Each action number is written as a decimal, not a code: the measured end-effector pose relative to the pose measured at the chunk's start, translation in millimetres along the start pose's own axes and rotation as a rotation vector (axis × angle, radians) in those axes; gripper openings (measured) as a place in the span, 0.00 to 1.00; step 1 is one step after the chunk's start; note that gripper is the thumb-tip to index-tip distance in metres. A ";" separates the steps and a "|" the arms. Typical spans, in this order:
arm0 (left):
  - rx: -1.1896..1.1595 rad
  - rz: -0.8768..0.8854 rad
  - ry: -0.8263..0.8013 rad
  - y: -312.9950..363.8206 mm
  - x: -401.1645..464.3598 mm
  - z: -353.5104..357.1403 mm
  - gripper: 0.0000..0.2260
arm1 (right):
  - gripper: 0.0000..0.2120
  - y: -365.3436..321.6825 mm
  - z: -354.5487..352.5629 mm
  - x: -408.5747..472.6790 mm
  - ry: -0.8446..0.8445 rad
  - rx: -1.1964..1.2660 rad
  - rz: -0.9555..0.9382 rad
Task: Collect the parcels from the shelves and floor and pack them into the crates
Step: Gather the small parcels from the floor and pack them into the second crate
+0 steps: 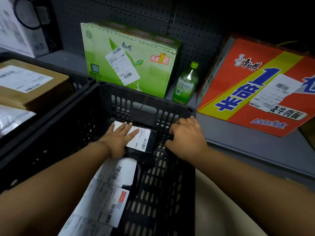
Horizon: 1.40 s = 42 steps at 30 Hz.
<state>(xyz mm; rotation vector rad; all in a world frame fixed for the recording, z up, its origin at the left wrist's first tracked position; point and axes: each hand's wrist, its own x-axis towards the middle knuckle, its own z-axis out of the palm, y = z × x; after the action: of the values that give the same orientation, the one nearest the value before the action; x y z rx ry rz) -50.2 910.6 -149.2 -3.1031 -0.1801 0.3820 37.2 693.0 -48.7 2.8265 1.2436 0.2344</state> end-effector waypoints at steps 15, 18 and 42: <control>0.112 0.014 0.155 -5.7 -9.9 18.1 0.45 | 0.11 -5.0 -8.0 -0.2 -0.009 0.074 0.064; 0.142 0.185 0.245 15.1 -5.1 28.4 0.45 | 0.10 -7.5 -10.0 2.6 -0.029 0.059 0.084; 0.181 0.271 0.714 155.7 -63.5 -138.7 0.29 | 0.18 57.1 -52.4 -108.7 0.296 0.175 0.180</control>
<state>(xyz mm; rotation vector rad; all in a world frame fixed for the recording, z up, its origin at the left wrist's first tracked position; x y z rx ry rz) -60.2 749.2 -3.0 -2.8601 0.2668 -0.6698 -1.7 573.3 -4.2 3.1485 1.1005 0.6000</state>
